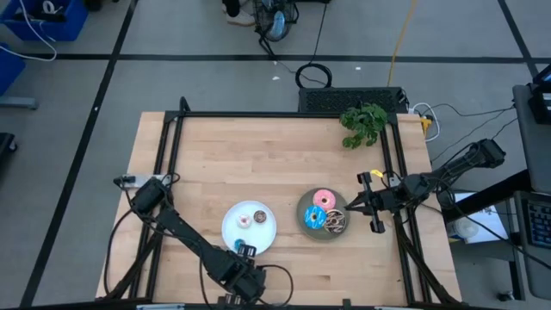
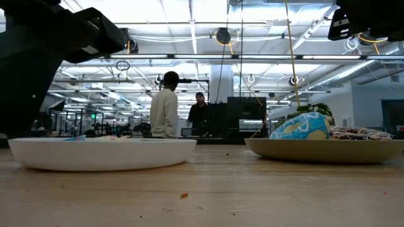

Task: Pick & Place donuts
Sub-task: Put the small red donut on the white plate

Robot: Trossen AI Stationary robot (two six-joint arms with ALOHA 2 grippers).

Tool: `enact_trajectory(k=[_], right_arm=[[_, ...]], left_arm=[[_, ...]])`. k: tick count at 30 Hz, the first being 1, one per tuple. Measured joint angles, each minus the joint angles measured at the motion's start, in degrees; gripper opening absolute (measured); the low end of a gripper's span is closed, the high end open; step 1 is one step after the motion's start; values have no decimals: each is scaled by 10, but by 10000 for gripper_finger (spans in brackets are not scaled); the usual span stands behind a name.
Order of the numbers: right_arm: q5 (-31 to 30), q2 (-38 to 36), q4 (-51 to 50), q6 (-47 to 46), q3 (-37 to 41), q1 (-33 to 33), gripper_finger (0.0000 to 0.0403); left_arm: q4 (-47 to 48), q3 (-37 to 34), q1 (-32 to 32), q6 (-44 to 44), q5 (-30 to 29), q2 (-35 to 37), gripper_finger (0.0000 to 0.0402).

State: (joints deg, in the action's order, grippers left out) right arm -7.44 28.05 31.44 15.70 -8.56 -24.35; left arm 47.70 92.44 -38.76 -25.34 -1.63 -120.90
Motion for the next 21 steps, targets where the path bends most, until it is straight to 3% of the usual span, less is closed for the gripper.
enact_trajectory(k=[16, 21], right_arm=[[0, 0, 0, 0, 0, 0, 0], [0, 0, 0, 0, 0, 0, 0]], left_arm=[[-22, 2, 8, 8, 37, -51, 206], [-19, 2, 12, 9, 59, -52, 167]])
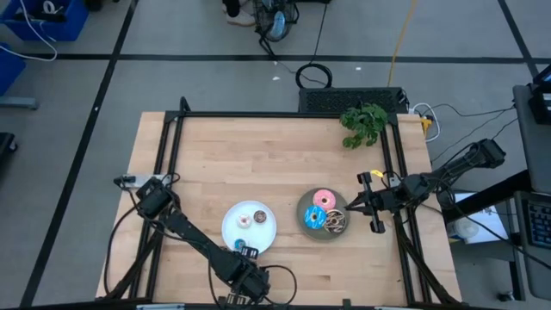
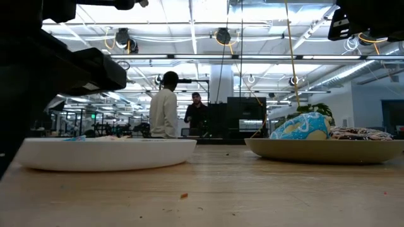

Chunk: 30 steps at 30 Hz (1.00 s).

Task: Pick & Place donuts
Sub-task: Put the small red donut on the white plate

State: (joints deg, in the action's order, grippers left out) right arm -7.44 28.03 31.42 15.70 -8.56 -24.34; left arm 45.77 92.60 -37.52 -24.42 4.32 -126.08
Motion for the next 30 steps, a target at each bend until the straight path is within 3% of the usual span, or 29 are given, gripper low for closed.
enact_trajectory(k=[9, 16, 19, 30], right_arm=[[0, 0, 0, 0, 0, 0, 0], [0, 0, 0, 0, 0, 0, 0], [0, 0, 0, 0, 0, 0, 0], [0, 0, 0, 0, 0, 0, 0]], left_arm=[[2, -1, 11, 23, 48, -1, 16], [10, -4, 17, 22, 48, 20, 32], [17, -5, 19, 32, 40, 50, 20], [70, -3, 22, 53, -95, 218, 14]])
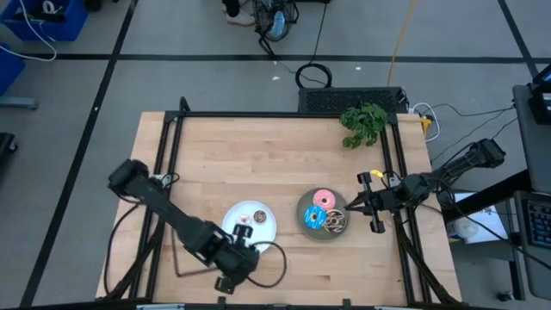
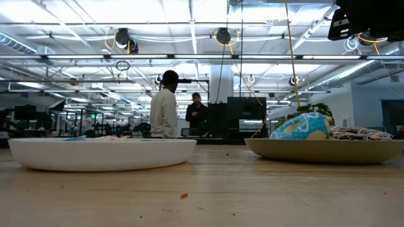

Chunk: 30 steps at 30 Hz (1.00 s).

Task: Pick & Place donuts
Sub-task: Put the small red donut on the white plate

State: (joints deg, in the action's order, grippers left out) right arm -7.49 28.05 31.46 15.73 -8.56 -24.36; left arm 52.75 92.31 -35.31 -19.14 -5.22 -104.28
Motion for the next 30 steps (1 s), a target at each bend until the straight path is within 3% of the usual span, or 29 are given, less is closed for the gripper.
enact_trajectory(k=[6, 15, 20, 27, 30], right_arm=[[0, 0, 0, 1, 0, 0, 0], [-1, 0, 8, 2, 0, 0, 0], [0, 0, 8, 1, 0, 0, 0], [0, 0, 8, 1, 0, 0, 0], [0, 0, 5, 2, 0, 0, 0]], left_arm=[[23, 0, 9, -12, -53, 61, 17], [33, 1, 46, 19, -114, 34, 8], [44, 1, 91, 50, -84, -24, 22], [47, 1, 132, 102, -23, -122, 8], [46, 1, 143, 110, 1, -153, 23]])
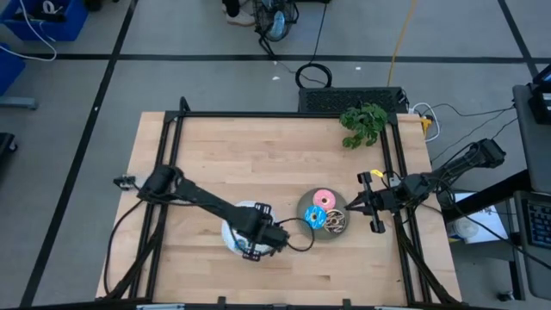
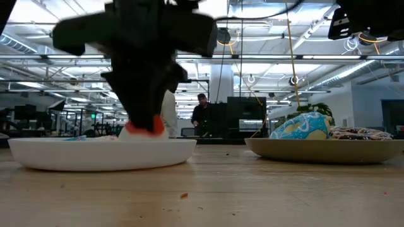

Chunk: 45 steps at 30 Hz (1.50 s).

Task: Pick & Place donuts
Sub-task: Put the small red donut on the white plate, then return to Home Position

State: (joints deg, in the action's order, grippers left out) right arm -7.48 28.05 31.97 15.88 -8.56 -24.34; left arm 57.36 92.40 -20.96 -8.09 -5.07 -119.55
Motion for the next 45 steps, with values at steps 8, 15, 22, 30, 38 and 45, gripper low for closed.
enact_trajectory(k=[8, 15, 22, 30, 38, 45], right_arm=[[0, 0, 1, 15, 0, 0, 0], [0, 0, 3, 15, 0, 0, 0], [0, 0, 4, 14, 0, 0, 0], [0, 0, 4, 14, 0, 0, 0], [1, 0, 3, 13, 0, 0, 0], [1, 0, -1, 11, 0, 0, 0]], left_arm=[[0, 0, 16, -15, 13, -25, 24], [8, 0, 19, -37, 66, -9, 74], [15, 0, 17, -43, 60, -8, 201], [39, 0, 21, -40, 37, 9, 251], [125, 0, 14, -117, 35, 114, 202], [229, 0, -17, -201, -51, 240, 87]])
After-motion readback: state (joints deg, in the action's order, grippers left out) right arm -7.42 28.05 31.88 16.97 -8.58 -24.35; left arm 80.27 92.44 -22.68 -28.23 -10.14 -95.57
